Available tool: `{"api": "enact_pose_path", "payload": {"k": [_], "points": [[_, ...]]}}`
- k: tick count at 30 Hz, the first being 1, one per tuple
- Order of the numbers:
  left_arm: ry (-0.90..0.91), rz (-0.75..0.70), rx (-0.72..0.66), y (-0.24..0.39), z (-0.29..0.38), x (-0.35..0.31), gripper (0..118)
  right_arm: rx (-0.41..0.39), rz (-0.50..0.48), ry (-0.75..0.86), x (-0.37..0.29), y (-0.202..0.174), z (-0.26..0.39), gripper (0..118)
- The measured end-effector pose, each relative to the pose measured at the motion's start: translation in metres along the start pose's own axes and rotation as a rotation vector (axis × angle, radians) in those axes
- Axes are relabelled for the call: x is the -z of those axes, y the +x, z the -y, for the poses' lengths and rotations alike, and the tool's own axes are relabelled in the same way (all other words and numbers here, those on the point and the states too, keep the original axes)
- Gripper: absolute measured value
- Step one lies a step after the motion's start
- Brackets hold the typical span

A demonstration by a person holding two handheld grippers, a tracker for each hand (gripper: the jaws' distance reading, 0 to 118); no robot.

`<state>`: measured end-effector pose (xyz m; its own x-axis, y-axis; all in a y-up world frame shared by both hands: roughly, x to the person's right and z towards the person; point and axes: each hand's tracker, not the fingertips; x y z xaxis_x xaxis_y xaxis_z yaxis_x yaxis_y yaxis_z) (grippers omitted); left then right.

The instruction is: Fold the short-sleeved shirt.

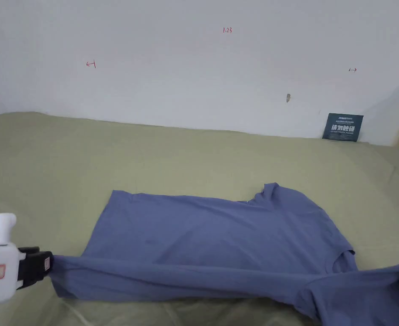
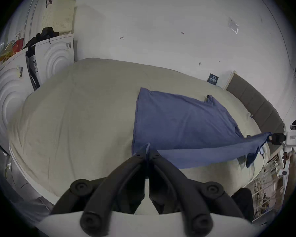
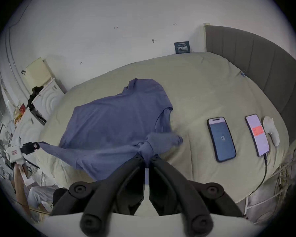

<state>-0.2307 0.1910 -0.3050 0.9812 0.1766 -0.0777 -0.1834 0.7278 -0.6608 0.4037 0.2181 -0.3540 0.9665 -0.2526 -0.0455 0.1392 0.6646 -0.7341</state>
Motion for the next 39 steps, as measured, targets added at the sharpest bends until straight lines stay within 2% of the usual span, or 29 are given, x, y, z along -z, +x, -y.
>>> {"api": "enact_pose_path", "payload": {"k": [3, 7, 11, 13, 16, 17, 18, 19, 20, 21, 22, 24, 26, 28, 30, 31, 32, 33, 34, 35, 37, 39], "points": [[-0.007, -0.015, 0.020, 0.004, -0.020, 0.023, 3, -0.004, 0.002, -0.022, 0.029, -0.005, -0.025, 4], [-0.051, -0.065, 0.053, 0.010, -0.043, 0.065, 4, -0.028, 0.051, -0.092, 0.079, -0.008, -0.052, 4], [-0.121, -0.115, 0.098, 0.012, -0.051, 0.109, 3, 0.047, 0.074, -0.128, 0.120, 0.001, -0.064, 4], [-0.142, -0.119, 0.095, 0.011, -0.051, 0.129, 4, 0.056, 0.108, -0.130, 0.138, 0.004, -0.065, 4], [-0.171, -0.113, 0.080, 0.009, -0.045, 0.147, 4, 0.028, 0.153, -0.152, 0.160, 0.005, -0.058, 5], [-0.182, -0.113, 0.077, 0.008, -0.044, 0.150, 5, 0.024, 0.166, -0.164, 0.166, 0.006, -0.056, 9], [-0.186, -0.131, 0.071, 0.009, -0.043, 0.153, 21, 0.023, 0.188, -0.158, 0.170, 0.005, -0.053, 31], [-0.184, -0.150, 0.080, 0.009, -0.042, 0.155, 46, 0.006, 0.210, -0.145, 0.172, 0.006, -0.051, 58], [-0.185, -0.169, 0.083, 0.001, -0.045, 0.161, 76, 0.002, 0.220, -0.141, 0.172, 0.006, -0.049, 82], [-0.181, -0.183, 0.077, 0.001, -0.045, 0.159, 92, 0.009, 0.216, -0.139, 0.168, 0.005, -0.046, 88], [-0.169, -0.170, 0.064, 0.001, -0.045, 0.149, 91, 0.014, 0.200, -0.121, 0.159, 0.003, -0.044, 83], [-0.132, -0.133, 0.048, 0.006, -0.046, 0.128, 91, 0.003, 0.180, -0.087, 0.139, -0.006, -0.038, 84], [-0.109, -0.126, 0.078, 0.015, -0.042, 0.106, 90, -0.059, 0.174, -0.037, 0.116, -0.020, -0.028, 84], [-0.105, -0.129, 0.139, 0.027, -0.033, 0.083, 79, -0.127, 0.179, -0.040, 0.091, -0.035, -0.013, 80], [-0.101, -0.111, 0.162, 0.037, -0.018, 0.068, 65, -0.154, 0.162, -0.072, 0.074, -0.046, 0.003, 71], [-0.105, -0.090, 0.171, 0.039, -0.008, 0.063, 65, -0.162, 0.152, -0.088, 0.067, -0.049, 0.013, 71], [-0.116, -0.073, 0.176, 0.039, 0.000, 0.061, 45, -0.170, 0.145, -0.094, 0.063, -0.052, 0.022, 58], [-0.126, -0.053, 0.179, 0.043, 0.013, 0.056, 14, -0.173, 0.139, -0.094, 0.058, -0.054, 0.034, 31], [-0.127, -0.031, 0.169, 0.046, 0.026, 0.052, 2, -0.175, 0.137, -0.095, 0.056, -0.057, 0.046, 10], [-0.131, -0.023, 0.161, 0.047, 0.036, 0.048, 1, -0.188, 0.153, -0.097, 0.059, -0.051, 0.057, 3], [-0.142, -0.014, 0.133, 0.044, 0.060, 0.044, 0, -0.222, 0.194, -0.097, 0.057, -0.051, 0.080, 0], [-0.162, -0.024, 0.106, 0.041, 0.075, 0.044, 0, -0.195, 0.170, -0.116, 0.057, -0.046, 0.092, 0]]}}
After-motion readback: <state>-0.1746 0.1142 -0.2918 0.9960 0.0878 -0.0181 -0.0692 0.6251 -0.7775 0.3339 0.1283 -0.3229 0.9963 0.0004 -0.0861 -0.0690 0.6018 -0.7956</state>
